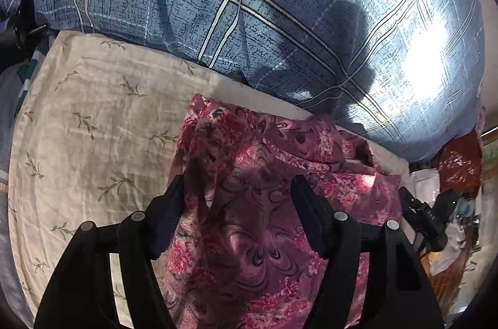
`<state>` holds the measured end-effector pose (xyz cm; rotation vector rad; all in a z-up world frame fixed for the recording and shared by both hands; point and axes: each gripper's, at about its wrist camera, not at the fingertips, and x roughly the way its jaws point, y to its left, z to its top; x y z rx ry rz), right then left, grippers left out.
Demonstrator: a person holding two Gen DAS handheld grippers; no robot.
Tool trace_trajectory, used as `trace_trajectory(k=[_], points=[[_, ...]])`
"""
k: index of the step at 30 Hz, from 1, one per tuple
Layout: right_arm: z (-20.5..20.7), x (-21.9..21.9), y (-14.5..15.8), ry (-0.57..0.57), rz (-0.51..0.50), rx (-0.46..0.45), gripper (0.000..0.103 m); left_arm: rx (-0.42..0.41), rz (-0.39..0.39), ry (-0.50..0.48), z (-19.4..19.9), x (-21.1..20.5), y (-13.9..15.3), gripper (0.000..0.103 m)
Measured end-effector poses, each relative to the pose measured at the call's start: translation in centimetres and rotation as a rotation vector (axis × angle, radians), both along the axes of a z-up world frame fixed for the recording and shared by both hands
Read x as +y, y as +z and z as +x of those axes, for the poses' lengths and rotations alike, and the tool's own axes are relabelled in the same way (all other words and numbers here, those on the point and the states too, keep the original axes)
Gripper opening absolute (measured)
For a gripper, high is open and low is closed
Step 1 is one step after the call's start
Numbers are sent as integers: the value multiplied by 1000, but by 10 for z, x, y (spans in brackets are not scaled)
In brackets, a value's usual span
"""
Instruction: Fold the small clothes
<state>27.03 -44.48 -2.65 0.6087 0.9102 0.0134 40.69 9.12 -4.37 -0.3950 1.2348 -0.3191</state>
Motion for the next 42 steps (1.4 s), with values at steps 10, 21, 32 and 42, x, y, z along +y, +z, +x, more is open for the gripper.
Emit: trace_trajectory(k=[10,21,32,42], points=[[-8,-3,52,12,-14,-219,5,-135,41,114,7,22,29,4],[-17,9,39,-5,-5,-179,13,-117,32,131,-6,39,24,6],[-29,48,0,18,22,-56,27,-133,193,-34,-59,-3,15,45],[-139,47,-13,22,-106,-139,30,-92,121,-53,-150,43,23,47]])
